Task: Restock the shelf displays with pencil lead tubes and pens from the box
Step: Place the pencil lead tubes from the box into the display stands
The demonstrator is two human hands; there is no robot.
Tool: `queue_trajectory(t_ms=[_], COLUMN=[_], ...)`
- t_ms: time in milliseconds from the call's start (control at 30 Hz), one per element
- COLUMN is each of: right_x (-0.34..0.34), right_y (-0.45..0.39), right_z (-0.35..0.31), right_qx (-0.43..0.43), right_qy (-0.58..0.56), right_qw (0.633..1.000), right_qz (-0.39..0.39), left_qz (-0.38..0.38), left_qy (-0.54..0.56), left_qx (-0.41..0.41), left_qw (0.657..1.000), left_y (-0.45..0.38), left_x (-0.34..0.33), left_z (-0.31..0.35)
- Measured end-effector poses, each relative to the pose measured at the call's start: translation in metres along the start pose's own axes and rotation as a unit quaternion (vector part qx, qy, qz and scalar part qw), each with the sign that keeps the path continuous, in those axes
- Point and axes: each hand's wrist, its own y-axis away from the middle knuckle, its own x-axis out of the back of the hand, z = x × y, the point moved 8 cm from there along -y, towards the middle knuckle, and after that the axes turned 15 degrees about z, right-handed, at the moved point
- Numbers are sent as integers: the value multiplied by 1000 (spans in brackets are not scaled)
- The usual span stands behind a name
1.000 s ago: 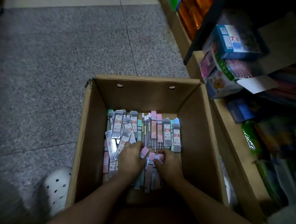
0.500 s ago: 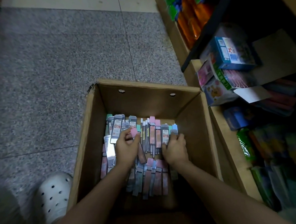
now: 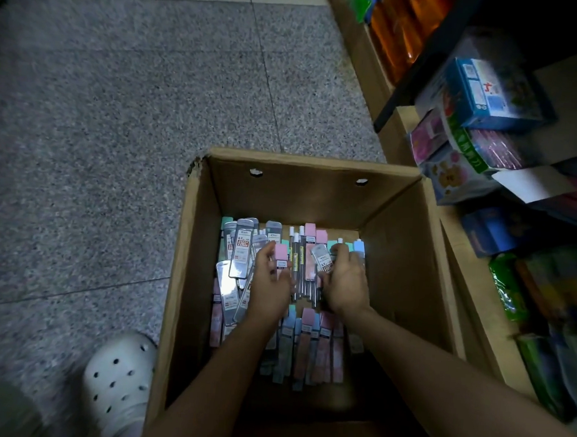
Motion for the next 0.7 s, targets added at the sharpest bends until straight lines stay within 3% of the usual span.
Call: queue_trajectory(t_ms=[200, 333, 400, 533, 700], right_x=[8, 46, 79, 166, 288], right_y=[7, 15, 16, 22, 39], right_z=[-3, -5, -12, -27, -28], right_qx=[-4, -82, -80, 13, 64], right_qy=[-5, -151, -232, -266, -256], right_qw=[1000, 985, 969, 962, 955], right_qz=[-30, -7, 15, 56, 135], left_qz=[-5, -5, -20, -107, -247], left_qy=[10, 20, 0, -4, -29], left_qx=[-16, -33, -72, -150, -210], left_qw=[1000, 999, 997, 983, 946], left_y=[5, 15, 23, 63, 144], left_x=[2, 4, 0, -23, -64], left_z=[0, 24, 51, 124, 211])
